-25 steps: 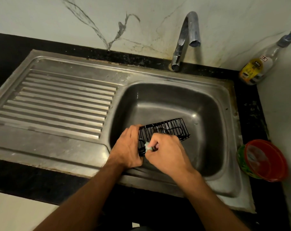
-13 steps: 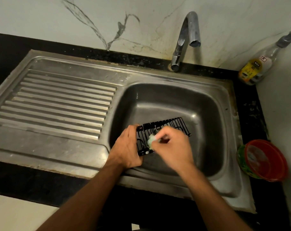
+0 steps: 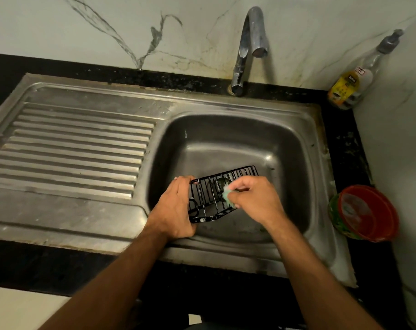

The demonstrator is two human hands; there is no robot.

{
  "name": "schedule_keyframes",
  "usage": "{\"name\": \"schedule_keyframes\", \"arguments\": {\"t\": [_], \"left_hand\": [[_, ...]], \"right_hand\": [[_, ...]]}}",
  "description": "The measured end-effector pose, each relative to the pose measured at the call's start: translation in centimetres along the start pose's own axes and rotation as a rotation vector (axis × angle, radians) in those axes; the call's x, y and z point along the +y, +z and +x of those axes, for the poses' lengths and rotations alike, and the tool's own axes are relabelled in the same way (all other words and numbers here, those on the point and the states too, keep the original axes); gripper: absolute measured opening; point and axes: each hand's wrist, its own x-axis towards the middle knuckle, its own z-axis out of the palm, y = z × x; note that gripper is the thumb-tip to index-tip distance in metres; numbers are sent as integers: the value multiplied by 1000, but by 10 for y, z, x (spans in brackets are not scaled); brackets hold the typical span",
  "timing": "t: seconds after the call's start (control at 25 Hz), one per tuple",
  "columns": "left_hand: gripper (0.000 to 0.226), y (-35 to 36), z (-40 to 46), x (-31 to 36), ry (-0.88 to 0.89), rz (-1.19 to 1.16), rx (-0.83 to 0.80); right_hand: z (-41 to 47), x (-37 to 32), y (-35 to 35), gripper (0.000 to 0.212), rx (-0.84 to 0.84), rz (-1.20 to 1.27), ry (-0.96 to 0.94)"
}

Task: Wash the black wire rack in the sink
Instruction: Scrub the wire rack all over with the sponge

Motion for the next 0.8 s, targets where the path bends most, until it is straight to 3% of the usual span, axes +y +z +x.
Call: {"name": "schedule_keyframes", "arguments": {"t": [0.24, 0.4, 0.6, 0.8], "left_hand": [[95, 0, 0, -3, -30, 6, -5], [94, 2, -2, -3, -8, 3, 23], [94, 3, -2, -5, 38, 17, 21], [100, 6, 4, -7, 28, -37, -11]], "right_hand": [[1, -15, 18, 7, 226, 143, -93], [-9, 5, 13, 30, 91, 34, -10], [-3, 0, 11, 14, 19, -100, -16], [-8, -3, 20, 13, 146, -90, -14]]}}
